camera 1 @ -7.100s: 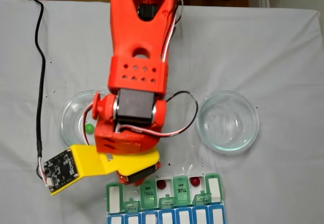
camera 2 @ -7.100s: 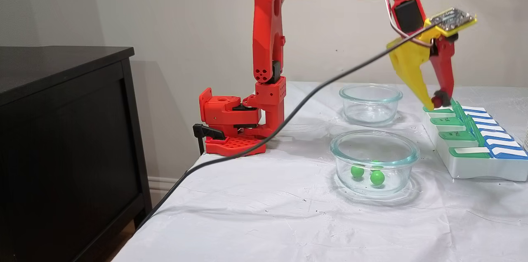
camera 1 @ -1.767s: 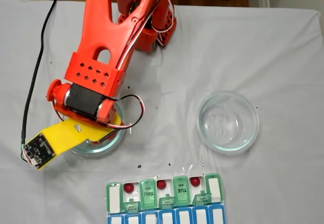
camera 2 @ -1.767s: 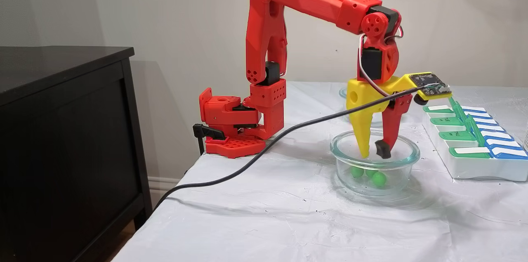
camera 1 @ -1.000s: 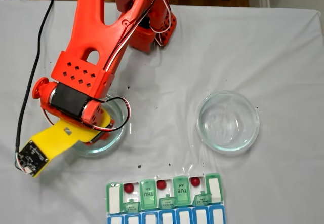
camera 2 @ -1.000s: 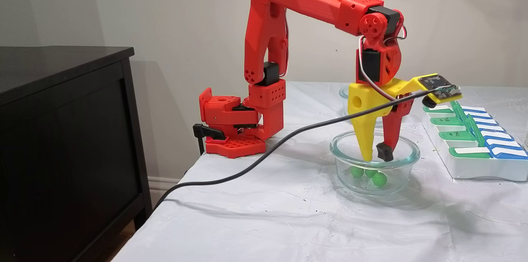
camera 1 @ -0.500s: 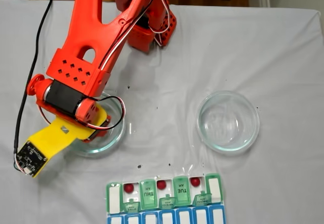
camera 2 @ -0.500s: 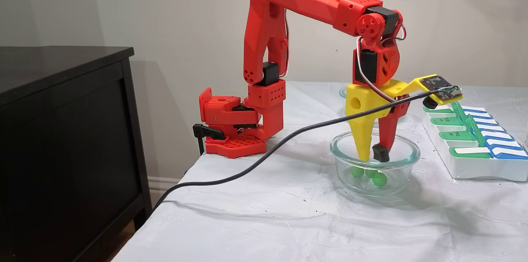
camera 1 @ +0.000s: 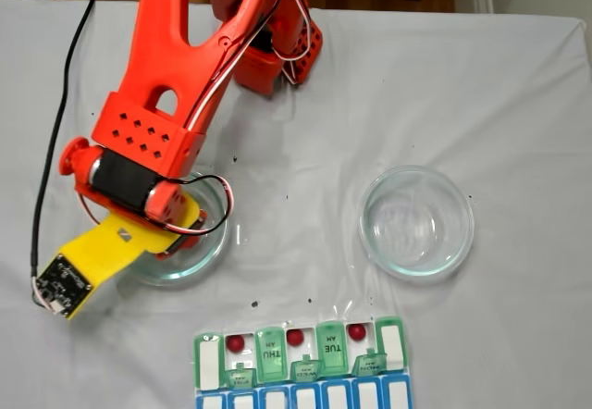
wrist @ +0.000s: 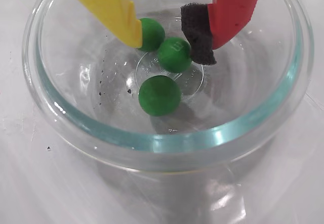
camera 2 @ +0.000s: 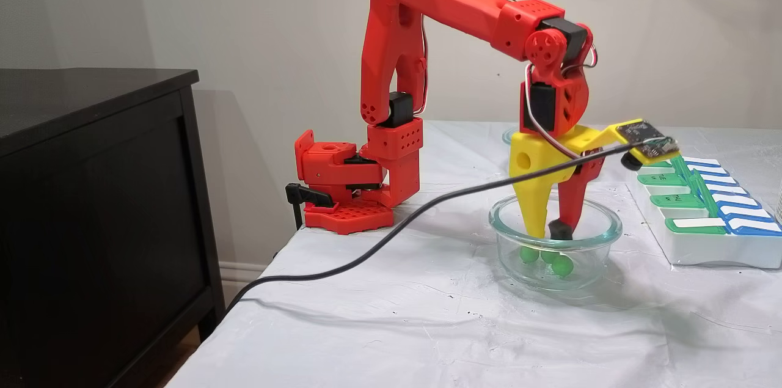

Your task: Sort medicines into box.

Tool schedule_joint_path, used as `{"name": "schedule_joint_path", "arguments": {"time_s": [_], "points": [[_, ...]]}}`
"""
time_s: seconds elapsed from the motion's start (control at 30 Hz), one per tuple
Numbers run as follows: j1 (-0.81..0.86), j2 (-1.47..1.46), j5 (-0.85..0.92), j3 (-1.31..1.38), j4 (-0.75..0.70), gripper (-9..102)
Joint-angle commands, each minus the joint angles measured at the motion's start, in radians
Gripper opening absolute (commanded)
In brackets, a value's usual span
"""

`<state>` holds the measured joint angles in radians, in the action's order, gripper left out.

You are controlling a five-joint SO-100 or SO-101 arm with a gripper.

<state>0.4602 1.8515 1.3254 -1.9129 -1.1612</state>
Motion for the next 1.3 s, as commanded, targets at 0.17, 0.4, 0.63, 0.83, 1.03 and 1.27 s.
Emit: {"name": "schedule_joint_path", "arguments": {"time_s": [0.17, 0.4, 0.63, 0.83, 1.03, 1.27], "points": [[-0.011, 0.110, -0.028, -0.023, 0.052, 16], [-0.011, 0.115, -0.029, -0.035, 0.072, 16], [-0.012, 0.110, -0.032, -0.037, 0.081, 15], [-0.012, 0.109, -0.035, -0.043, 0.089, 14], [-0.012, 0.109, -0.038, -0.048, 0.089, 13], [-0.014, 0.112, -0.040, -0.058, 0.098, 11]]}}
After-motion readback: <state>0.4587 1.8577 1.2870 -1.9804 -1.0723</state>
